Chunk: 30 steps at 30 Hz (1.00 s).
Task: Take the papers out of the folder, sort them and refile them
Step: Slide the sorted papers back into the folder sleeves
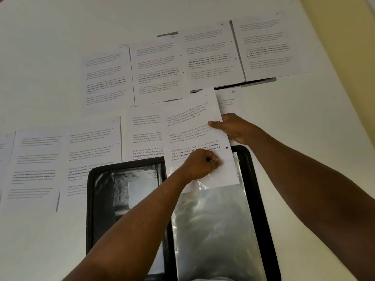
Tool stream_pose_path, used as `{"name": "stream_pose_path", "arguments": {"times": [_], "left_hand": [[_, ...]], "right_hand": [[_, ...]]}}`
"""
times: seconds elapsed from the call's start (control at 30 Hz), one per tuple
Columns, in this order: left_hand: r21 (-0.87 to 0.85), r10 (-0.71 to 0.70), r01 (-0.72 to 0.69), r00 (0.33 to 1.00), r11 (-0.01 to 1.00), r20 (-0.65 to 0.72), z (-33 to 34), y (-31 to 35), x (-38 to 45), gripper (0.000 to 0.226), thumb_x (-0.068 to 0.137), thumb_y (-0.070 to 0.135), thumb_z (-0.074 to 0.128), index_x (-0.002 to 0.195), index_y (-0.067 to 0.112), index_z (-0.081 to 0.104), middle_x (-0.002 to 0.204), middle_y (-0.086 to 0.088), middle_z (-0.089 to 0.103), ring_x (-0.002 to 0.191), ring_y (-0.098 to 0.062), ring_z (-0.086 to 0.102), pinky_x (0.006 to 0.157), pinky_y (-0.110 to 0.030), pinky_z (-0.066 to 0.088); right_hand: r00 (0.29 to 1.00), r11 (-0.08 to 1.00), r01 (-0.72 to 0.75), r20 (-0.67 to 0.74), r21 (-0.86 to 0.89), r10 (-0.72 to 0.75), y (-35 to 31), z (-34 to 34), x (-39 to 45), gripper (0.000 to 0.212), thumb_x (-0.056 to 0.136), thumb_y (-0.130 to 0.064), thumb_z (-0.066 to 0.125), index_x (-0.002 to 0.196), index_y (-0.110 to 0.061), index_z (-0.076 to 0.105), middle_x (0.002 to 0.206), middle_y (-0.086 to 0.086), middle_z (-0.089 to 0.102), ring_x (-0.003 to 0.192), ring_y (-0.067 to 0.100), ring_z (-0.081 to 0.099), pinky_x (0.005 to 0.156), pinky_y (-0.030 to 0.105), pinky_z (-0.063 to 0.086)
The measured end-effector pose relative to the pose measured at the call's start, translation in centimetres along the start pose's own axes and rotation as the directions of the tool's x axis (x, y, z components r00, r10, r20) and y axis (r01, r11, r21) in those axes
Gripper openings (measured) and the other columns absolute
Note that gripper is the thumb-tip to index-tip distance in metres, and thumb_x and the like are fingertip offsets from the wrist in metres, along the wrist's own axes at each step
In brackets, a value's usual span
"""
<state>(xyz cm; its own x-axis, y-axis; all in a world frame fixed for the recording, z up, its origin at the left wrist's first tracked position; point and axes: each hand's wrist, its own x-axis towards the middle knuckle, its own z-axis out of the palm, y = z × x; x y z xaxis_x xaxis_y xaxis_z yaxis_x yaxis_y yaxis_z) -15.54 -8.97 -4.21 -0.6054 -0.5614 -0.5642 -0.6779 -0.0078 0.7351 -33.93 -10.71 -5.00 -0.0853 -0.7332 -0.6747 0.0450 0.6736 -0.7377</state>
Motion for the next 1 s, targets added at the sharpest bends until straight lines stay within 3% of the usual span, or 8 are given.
{"name": "stream_pose_path", "arguments": {"times": [0.13,0.27,0.37,0.63,0.7,0.83,0.93,1.0], "left_hand": [[-0.054,0.0,0.0,1.0,0.999,0.005,0.0,0.5,0.2,0.015,0.091,0.02,0.064,0.076,0.022,0.066,0.075,0.009,0.064,0.074,-0.011,0.061,0.08,-0.03,0.052],[-0.067,0.013,-0.009,0.998,0.998,0.062,0.3,0.8,0.6,0.011,0.09,0.02,0.066,0.096,0.013,0.073,0.089,0.003,0.07,0.08,-0.011,0.064,0.088,-0.031,0.053],[-0.085,0.006,-0.006,1.0,0.996,0.005,0.7,1.2,0.9,0.009,0.091,0.016,0.063,0.094,0.014,0.072,0.091,0.002,0.07,0.085,-0.013,0.065,0.09,-0.033,0.053],[-0.098,0.011,-0.014,0.999,0.995,-0.03,0.7,1.3,1.1,0.01,0.092,0.014,0.061,0.089,0.016,0.069,0.081,0.007,0.067,0.076,-0.008,0.063,0.081,-0.03,0.054],[-0.118,0.02,-0.023,0.999,0.993,-0.025,0.6,1.4,1.1,0.01,0.091,0.012,0.061,0.089,0.016,0.07,0.08,0.008,0.067,0.073,-0.006,0.062,0.078,-0.026,0.052],[-0.108,0.004,-0.001,1.0,0.994,0.021,0.9,1.9,1.3,0.007,0.088,0.021,0.069,0.09,0.017,0.073,0.077,0.011,0.066,0.071,-0.003,0.06,0.078,-0.025,0.052],[-0.093,-0.016,0.018,1.0,0.995,0.018,1.3,2.3,1.7,0.008,0.088,0.02,0.069,0.091,0.013,0.072,0.083,0.005,0.068,0.076,-0.009,0.062,0.078,-0.027,0.054],[-0.111,-0.038,0.036,0.999,0.993,-0.013,1.5,2.5,1.8,0.006,0.089,0.015,0.066,0.091,0.011,0.07,0.088,-0.001,0.07,0.076,-0.012,0.064,0.064,-0.021,0.052]], "right_hand": [[0.999,0.988,-0.024,0.038,-0.155,0.03,0.0,-0.7,-0.1,0.043,0.087,-0.031,0.07,0.125,-0.012,0.061,0.117,0.008,0.068,0.105,0.026,0.066,0.094,0.046,0.053],[0.991,0.985,-0.086,0.085,-0.148,0.099,-0.5,-1.4,-0.2,0.04,0.087,-0.024,0.07,0.124,-0.011,0.06,0.115,0.009,0.068,0.102,0.023,0.066,0.085,0.037,0.056],[0.992,0.981,-0.096,0.069,-0.168,0.109,-0.5,-1.9,0.1,0.04,0.087,-0.022,0.071,0.124,-0.009,0.06,0.111,0.008,0.068,0.096,0.02,0.067,0.076,0.031,0.057],[0.963,0.986,-0.164,0.223,0.027,0.154,-0.7,-3.8,0.5,0.06,0.072,-0.025,0.075,0.128,-0.01,0.058,0.117,0.009,0.07,0.107,0.022,0.067,0.086,0.037,0.057],[0.964,0.976,-0.18,0.22,0.12,0.151,-0.6,-3.9,0.7,0.057,0.076,-0.023,0.072,0.129,-0.009,0.057,0.117,0.01,0.069,0.108,0.022,0.067,0.086,0.037,0.057],[0.959,0.976,-0.204,0.214,0.079,0.183,-0.6,-3.0,0.7,0.04,0.087,-0.018,0.067,0.125,-0.011,0.059,0.116,0.01,0.07,0.108,0.023,0.066,0.092,0.039,0.054],[0.968,0.971,-0.187,0.194,0.151,0.156,-0.9,-2.0,0.7,0.03,0.09,-0.017,0.065,0.119,-0.011,0.061,0.115,0.011,0.069,0.104,0.023,0.067,0.085,0.036,0.057],[0.982,0.942,-0.168,0.129,0.29,0.135,-0.9,-1.3,1.0,0.031,0.091,-0.015,0.064,0.12,-0.004,0.06,0.114,0.014,0.068,0.102,0.025,0.067,0.08,0.037,0.059]]}}
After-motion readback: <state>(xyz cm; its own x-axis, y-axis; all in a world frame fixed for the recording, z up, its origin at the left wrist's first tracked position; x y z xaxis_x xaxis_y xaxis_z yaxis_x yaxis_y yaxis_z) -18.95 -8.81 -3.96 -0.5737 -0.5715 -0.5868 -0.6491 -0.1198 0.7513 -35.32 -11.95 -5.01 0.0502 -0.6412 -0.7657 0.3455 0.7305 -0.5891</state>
